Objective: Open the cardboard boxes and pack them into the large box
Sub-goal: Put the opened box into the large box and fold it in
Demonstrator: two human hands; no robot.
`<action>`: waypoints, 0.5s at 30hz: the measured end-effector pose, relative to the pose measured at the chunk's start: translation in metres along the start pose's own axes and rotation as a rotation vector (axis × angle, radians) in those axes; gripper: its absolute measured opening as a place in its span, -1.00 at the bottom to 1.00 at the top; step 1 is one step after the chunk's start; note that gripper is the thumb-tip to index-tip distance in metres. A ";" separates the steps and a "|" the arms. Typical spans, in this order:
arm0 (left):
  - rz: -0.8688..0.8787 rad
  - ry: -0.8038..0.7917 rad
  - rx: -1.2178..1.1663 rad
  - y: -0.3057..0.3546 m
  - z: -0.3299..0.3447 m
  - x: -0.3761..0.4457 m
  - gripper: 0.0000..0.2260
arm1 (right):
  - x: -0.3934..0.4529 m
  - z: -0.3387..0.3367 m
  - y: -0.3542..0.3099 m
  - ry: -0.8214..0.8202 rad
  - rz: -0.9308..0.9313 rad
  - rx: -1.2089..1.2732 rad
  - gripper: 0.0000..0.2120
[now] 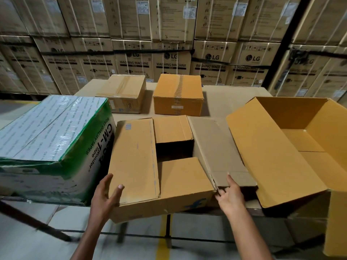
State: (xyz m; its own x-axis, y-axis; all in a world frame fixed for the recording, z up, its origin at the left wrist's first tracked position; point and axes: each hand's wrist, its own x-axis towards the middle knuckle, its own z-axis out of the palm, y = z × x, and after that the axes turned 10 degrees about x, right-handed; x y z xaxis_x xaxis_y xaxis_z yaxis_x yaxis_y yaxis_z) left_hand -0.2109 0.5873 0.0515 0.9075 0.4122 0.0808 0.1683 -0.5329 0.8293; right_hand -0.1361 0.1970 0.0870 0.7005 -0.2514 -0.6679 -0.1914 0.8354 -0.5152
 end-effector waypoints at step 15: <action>-0.028 -0.139 0.003 0.030 0.037 0.016 -0.29 | -0.015 -0.021 -0.019 0.108 -0.554 -0.272 -0.84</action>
State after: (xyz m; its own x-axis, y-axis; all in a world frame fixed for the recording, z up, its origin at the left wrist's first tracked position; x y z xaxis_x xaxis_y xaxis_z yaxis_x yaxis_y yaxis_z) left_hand -0.1770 0.5508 0.0579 0.9468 0.3211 -0.0201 0.1956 -0.5250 0.8283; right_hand -0.1577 0.1750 0.0953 0.6752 -0.6712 -0.3060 0.0017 0.4162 -0.9093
